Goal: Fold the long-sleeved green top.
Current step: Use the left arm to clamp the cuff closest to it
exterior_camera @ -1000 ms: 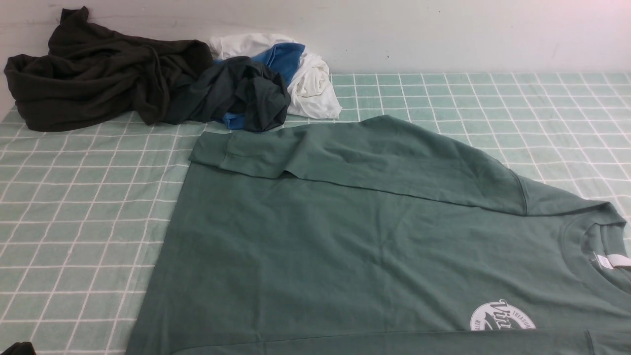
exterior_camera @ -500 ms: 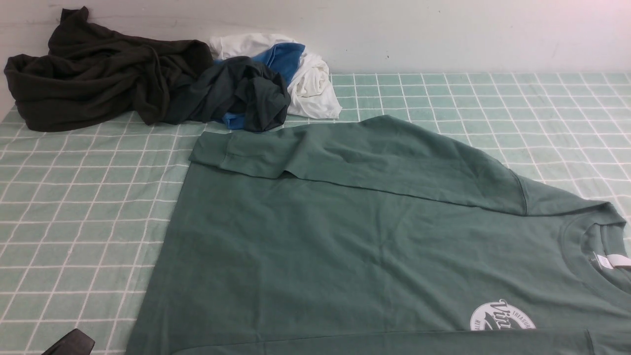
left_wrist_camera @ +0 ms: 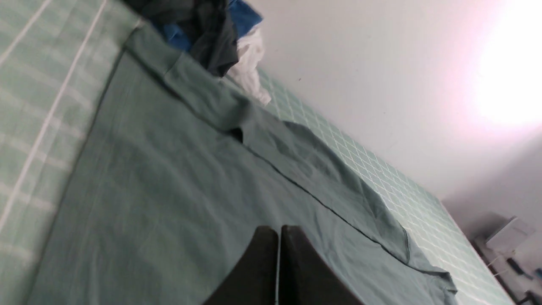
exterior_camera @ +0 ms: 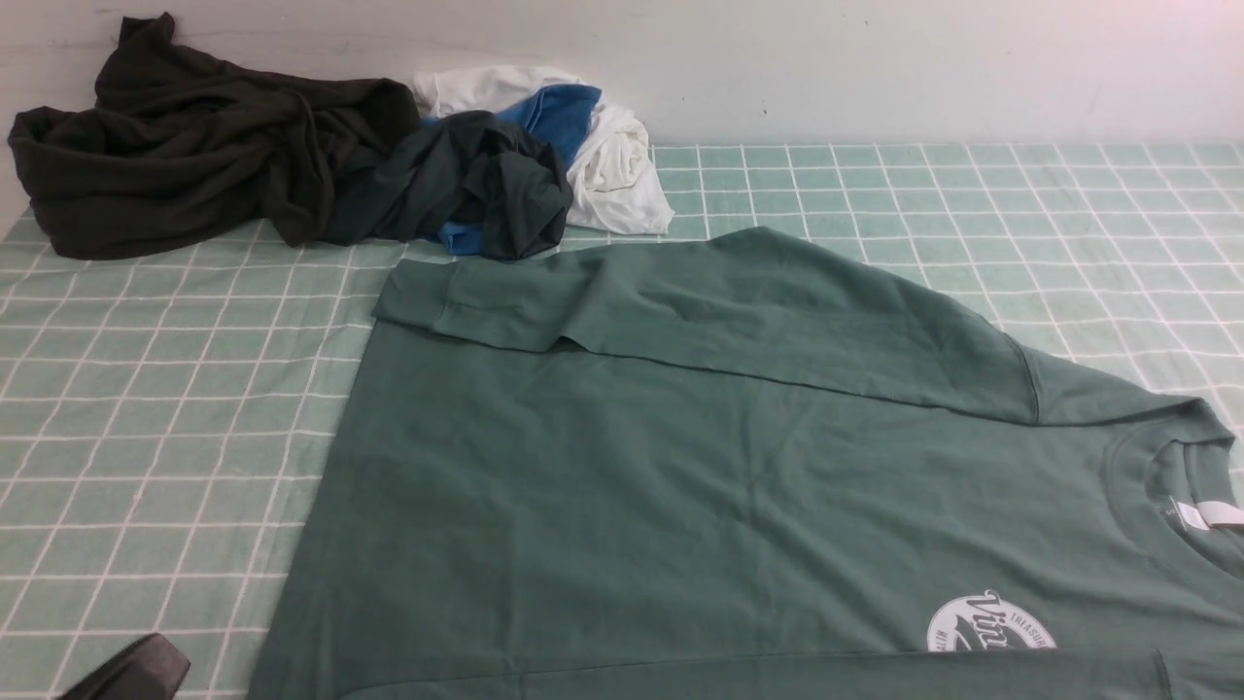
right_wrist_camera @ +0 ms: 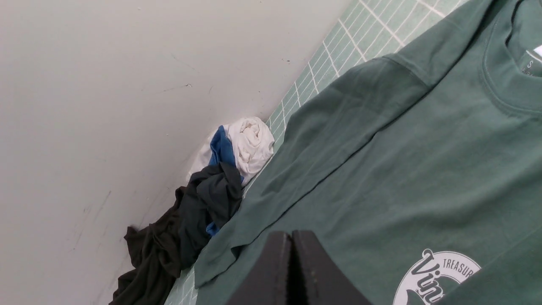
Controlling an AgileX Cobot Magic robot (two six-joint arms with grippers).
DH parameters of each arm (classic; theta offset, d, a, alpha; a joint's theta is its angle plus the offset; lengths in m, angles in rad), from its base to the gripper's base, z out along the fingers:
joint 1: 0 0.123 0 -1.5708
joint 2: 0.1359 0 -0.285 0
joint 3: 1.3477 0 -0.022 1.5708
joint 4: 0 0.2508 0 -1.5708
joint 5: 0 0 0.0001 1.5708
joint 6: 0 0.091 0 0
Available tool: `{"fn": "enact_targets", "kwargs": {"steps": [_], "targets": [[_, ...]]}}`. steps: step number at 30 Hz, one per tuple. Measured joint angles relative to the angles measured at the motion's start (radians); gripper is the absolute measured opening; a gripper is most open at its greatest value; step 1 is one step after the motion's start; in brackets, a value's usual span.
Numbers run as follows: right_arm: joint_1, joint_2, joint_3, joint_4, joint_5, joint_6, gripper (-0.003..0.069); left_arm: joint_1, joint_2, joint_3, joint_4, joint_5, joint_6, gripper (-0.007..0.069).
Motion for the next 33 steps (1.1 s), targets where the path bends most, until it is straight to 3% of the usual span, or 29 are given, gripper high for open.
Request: {"fn": "enact_targets", "kwargs": {"steps": [3, 6, 9, 11, 13, 15, 18, 25, 28, 33], "targets": [[0.000, 0.000, -0.009, -0.022, 0.004, -0.080, -0.0014, 0.000, 0.014, -0.109, 0.024, 0.032, 0.131, -0.0003], [0.000, 0.002, -0.049, -0.066, 0.016, -0.151, -0.0014, 0.000, 0.066, -0.176, 0.082, 0.069, 0.156, -0.0003], [0.000, 0.071, -0.174, -0.172, 0.029, -0.256, -0.0014, 0.000, 0.221, -0.291, 0.249, 0.153, 0.153, -0.0003], [0.000, 0.199, -0.315, -0.287, 0.099, -0.328, -0.0014, 0.000, 0.379, -0.424, 0.450, 0.280, 0.101, -0.0003], [0.000, 0.289, -0.407, -0.352, 0.175, -0.369, -0.0014, 0.000, 0.461, -0.491, 0.541, 0.356, 0.070, -0.0003], [0.000, 0.461, -0.573, -0.448, 0.350, -0.445, -0.0014, -0.005, 0.630, -0.626, 0.710, 0.522, 0.020, -0.0003], [0.028, 0.634, -0.697, -0.491, 0.519, -0.479, -0.0014, -0.061, 0.787, -0.733, 0.844, 0.635, -0.022, -0.0003], [0.245, 0.866, -0.772, -0.523, 0.825, -0.533, -0.0014, -0.279, 1.047, -0.773, 0.920, 0.695, -0.055, 0.0004], [0.317, 0.904, -0.774, -0.529, 0.868, -0.536, -0.0014, -0.333, 1.134, -0.773, 0.924, 0.708, -0.056, 0.0030], [0.372, 0.922, -0.776, -0.531, 0.855, -0.540, -0.0014, -0.398, 1.326, -0.774, 0.945, 0.694, -0.054, 0.0180]]}}
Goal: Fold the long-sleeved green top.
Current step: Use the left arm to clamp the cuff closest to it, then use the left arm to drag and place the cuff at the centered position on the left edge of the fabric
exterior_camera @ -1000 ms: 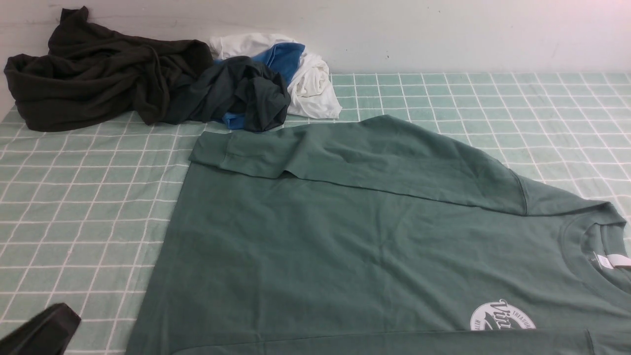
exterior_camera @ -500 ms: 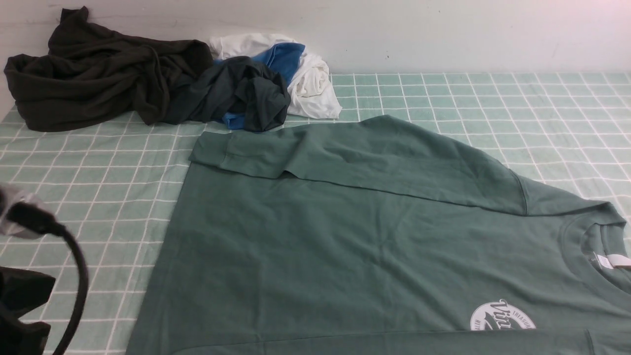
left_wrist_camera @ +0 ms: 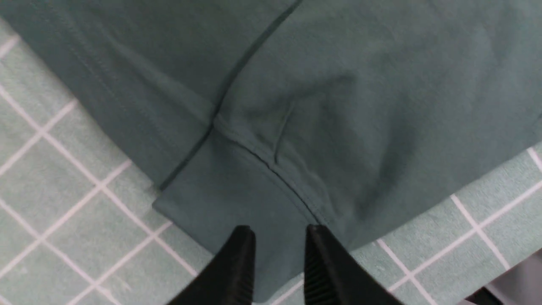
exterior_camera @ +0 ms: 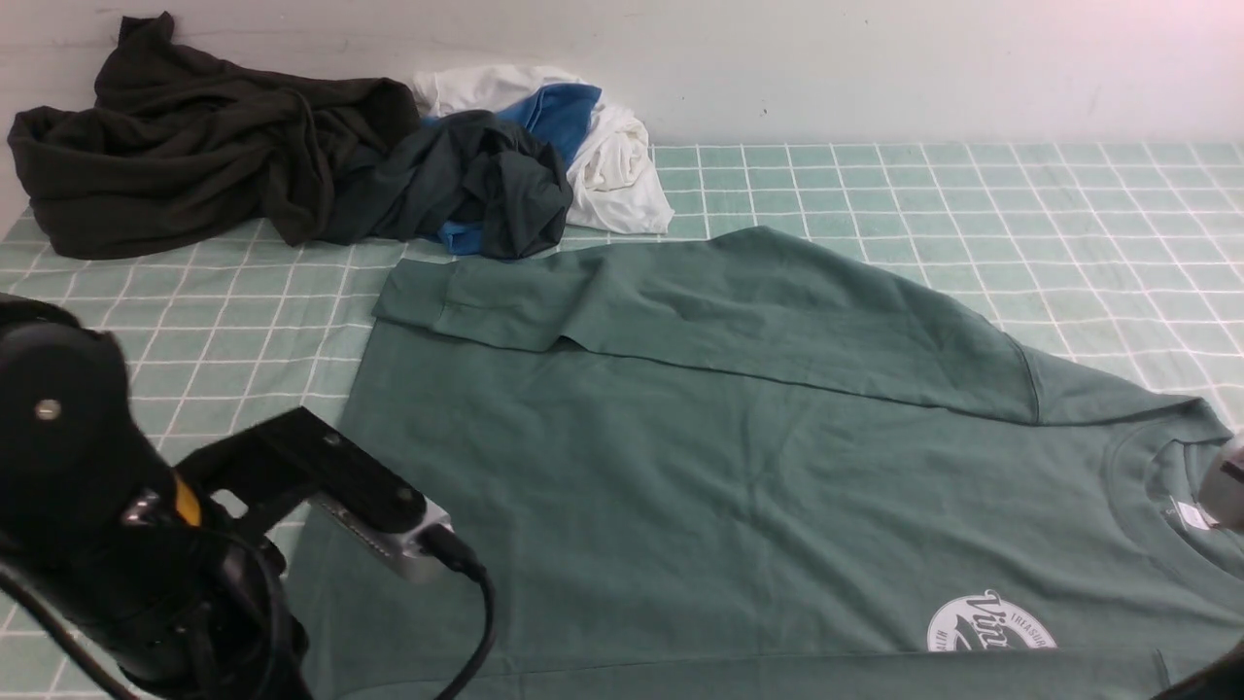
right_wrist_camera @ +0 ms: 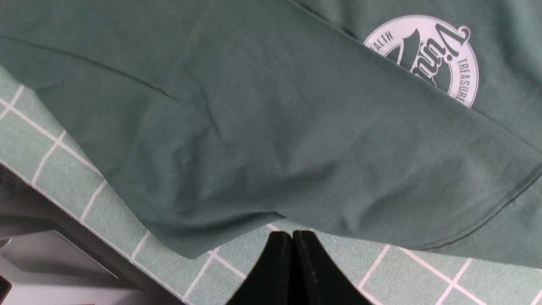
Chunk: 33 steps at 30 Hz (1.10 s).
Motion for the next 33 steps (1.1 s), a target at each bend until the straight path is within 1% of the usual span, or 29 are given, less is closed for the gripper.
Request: {"fn": "enact_targets", "kwargs": {"steps": [3, 4, 6, 9, 12, 14, 17, 20, 21, 22, 23, 24, 28, 29, 31, 33], "targets": [[0.000, 0.001, 0.000, -0.001, -0.031, -0.005, -0.0014, -0.007, 0.072, -0.003, 0.002, -0.045, 0.019, 0.0265], [0.000, 0.001, 0.000, -0.003, -0.046, -0.013, -0.0014, -0.009, 0.117, -0.005, 0.002, -0.080, 0.038, 0.0316], [0.000, 0.001, 0.000, -0.004, -0.066, -0.021, -0.0014, -0.010, 0.179, -0.005, 0.002, -0.125, 0.060, 0.0378], [0.000, 0.001, 0.000, -0.004, -0.080, -0.025, -0.0014, -0.011, 0.262, -0.005, 0.001, -0.174, 0.091, 0.0421], [0.000, 0.001, 0.000, -0.004, -0.089, -0.027, -0.0014, -0.012, 0.336, -0.006, -0.004, -0.194, 0.105, 0.0421], [0.000, 0.001, 0.000, -0.004, -0.094, -0.030, -0.0014, -0.012, 0.375, -0.015, -0.009, -0.193, 0.105, 0.0390], [0.000, 0.001, 0.000, -0.004, -0.096, -0.031, -0.0014, -0.012, 0.385, -0.028, -0.004, -0.184, 0.105, 0.0291], [0.000, 0.001, 0.000, -0.004, -0.099, -0.031, -0.0014, -0.012, 0.400, -0.056, -0.029, -0.136, 0.105, 0.0129], [0.000, 0.001, 0.000, -0.004, -0.099, -0.031, -0.0014, -0.012, 0.402, -0.067, -0.033, -0.120, 0.105, 0.0095], [0.000, 0.001, 0.000, -0.004, -0.099, -0.031, -0.0014, -0.012, 0.405, -0.101, -0.037, -0.074, 0.105, 0.0045], [0.000, 0.001, 0.000, -0.004, -0.099, -0.031, -0.0014, -0.012, 0.405, -0.107, -0.037, -0.067, 0.105, 0.0040], [0.000, 0.001, 0.000, -0.004, -0.099, -0.031, -0.0014, -0.012, 0.405, -0.170, -0.033, -0.013, 0.105, 0.0021], [0.000, 0.001, 0.000, -0.013, -0.105, -0.031, -0.0014, -0.012, 0.405, -0.295, -0.005, 0.052, 0.105, 0.0017], [0.000, 0.002, 0.000, -0.035, -0.111, -0.030, -0.0014, -0.012, 0.405, -0.376, 0.024, 0.078, 0.105, 0.0017], [-0.005, 0.002, 0.001, -0.065, -0.122, -0.010, -0.0014, -0.012, 0.409, -0.428, 0.046, 0.091, 0.105, 0.0017], [-0.023, 0.002, 0.017, -0.121, -0.150, 0.049, -0.0014, -0.008, 0.422, -0.521, 0.080, 0.109, 0.105, 0.0017]]}}
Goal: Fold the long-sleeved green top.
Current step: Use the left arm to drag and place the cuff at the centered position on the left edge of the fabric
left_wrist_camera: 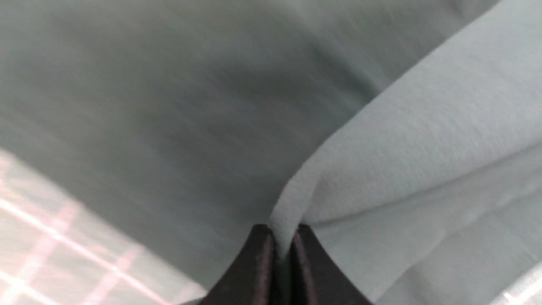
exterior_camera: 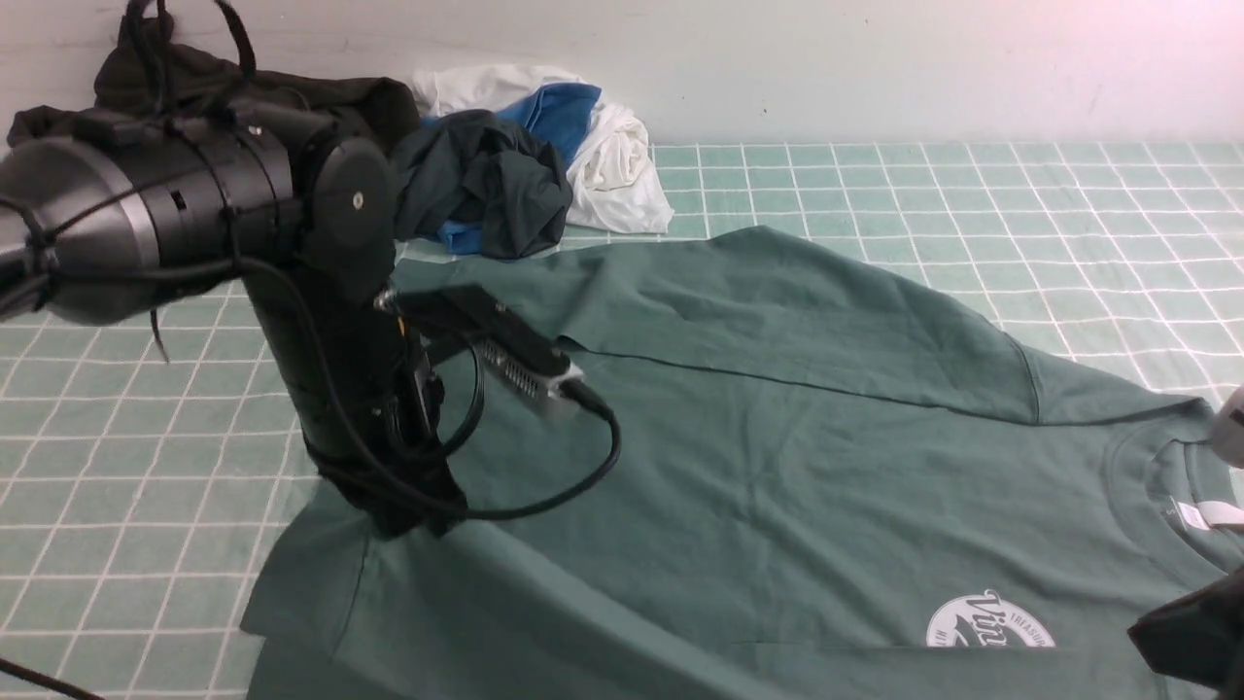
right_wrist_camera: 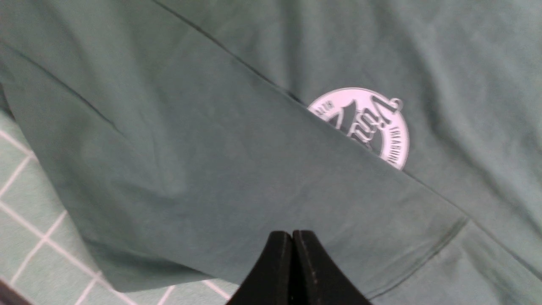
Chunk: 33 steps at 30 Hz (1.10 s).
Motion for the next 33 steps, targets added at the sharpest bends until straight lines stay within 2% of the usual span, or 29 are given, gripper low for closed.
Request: {"fn": "enact_targets", "kwargs": {"steps": [4, 8, 14, 19, 22, 27, 31, 33], "targets": [[-0.043, 0.001, 0.052, -0.084, -0.044, 0.121, -0.0014, 0.014, 0.047, -0.144, 0.035, 0.017, 0.000, 0.0017], [-0.080, 0.027, 0.091, -0.097, -0.082, 0.172, -0.0014, 0.023, 0.108, -0.232, 0.039, 0.018, 0.000, 0.0017], [-0.141, 0.170, 0.103, -0.105, -0.173, 0.221, -0.0014, 0.023, 0.182, -0.269, 0.056, 0.020, 0.000, 0.0017], [-0.243, 0.365, 0.103, -0.105, -0.296, 0.278, 0.0010, 0.023, 0.202, -0.271, 0.062, 0.021, 0.000, 0.0017], [-0.283, 0.463, 0.100, -0.105, -0.317, 0.299, 0.0052, 0.023, 0.206, -0.271, 0.062, 0.021, 0.000, 0.0017], [-0.299, 0.600, 0.037, -0.132, -0.337, 0.348, 0.0222, 0.023, 0.215, -0.272, 0.063, 0.015, 0.000, 0.0017], [-0.299, 0.643, 0.022, -0.206, -0.376, 0.426, 0.0318, 0.023, 0.233, -0.272, 0.063, 0.008, 0.000, 0.0017], [-0.299, 0.651, 0.022, -0.219, -0.380, 0.440, 0.0328, 0.023, 0.238, -0.272, 0.063, 0.005, 0.000, 0.0017]]}}
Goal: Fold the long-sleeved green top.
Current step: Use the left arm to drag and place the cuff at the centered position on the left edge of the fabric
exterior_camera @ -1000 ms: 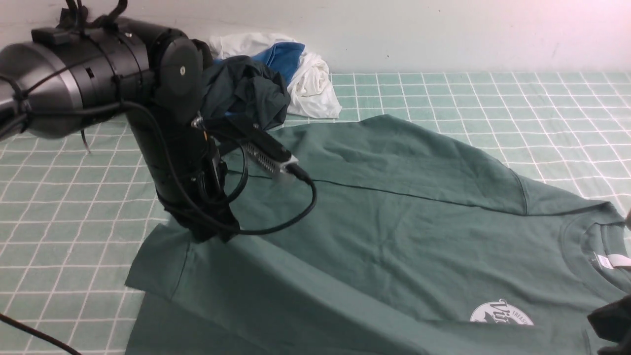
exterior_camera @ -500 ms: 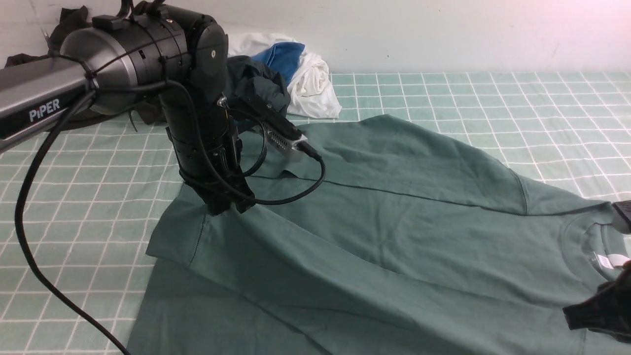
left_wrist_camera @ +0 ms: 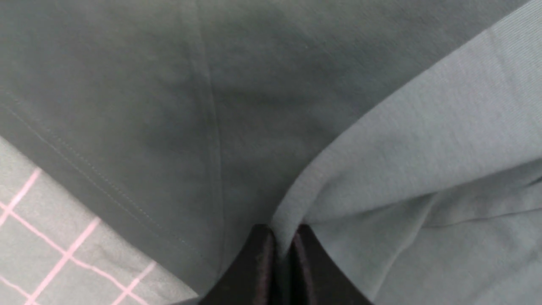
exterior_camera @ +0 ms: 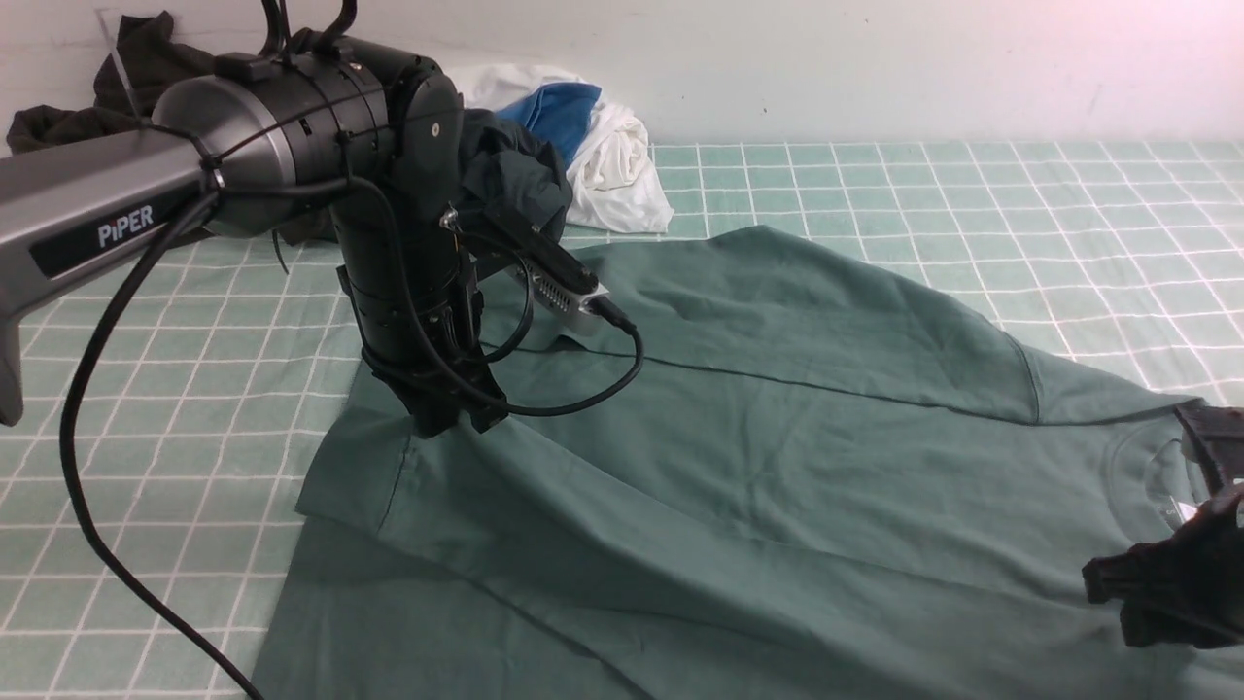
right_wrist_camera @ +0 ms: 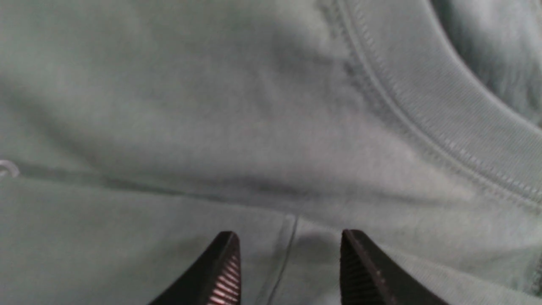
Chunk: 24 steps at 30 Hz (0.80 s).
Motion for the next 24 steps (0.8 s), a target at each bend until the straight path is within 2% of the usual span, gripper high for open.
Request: {"fn": "enact_targets", "kwargs": {"steps": [6, 11, 12, 14, 17, 24], "targets": [[0.000, 0.021, 0.000, -0.018, -0.008, 0.012, 0.0312, 0.000, 0.005, 0.000, 0.001, -0.032, 0.000, 0.0017], [0.000, 0.039, -0.004, -0.018, -0.010, 0.010, 0.0216, 0.000, 0.005, 0.000, 0.000, -0.052, 0.000, 0.0017], [0.000, 0.044, -0.008, -0.018, -0.010, 0.008, 0.0166, 0.000, 0.005, 0.000, 0.000, -0.055, 0.000, 0.0017], [0.000, 0.047, -0.011, -0.018, -0.010, 0.008, 0.0136, 0.000, 0.005, 0.000, 0.000, -0.056, 0.000, 0.0017], [0.000, 0.046, -0.011, -0.048, -0.011, 0.011, 0.0034, 0.002, 0.005, 0.000, 0.000, -0.070, 0.000, 0.0017], [0.000, -0.010, -0.011, -0.162, 0.020, 0.112, 0.0020, 0.023, 0.005, 0.000, -0.045, -0.115, 0.000, 0.0017]]}}
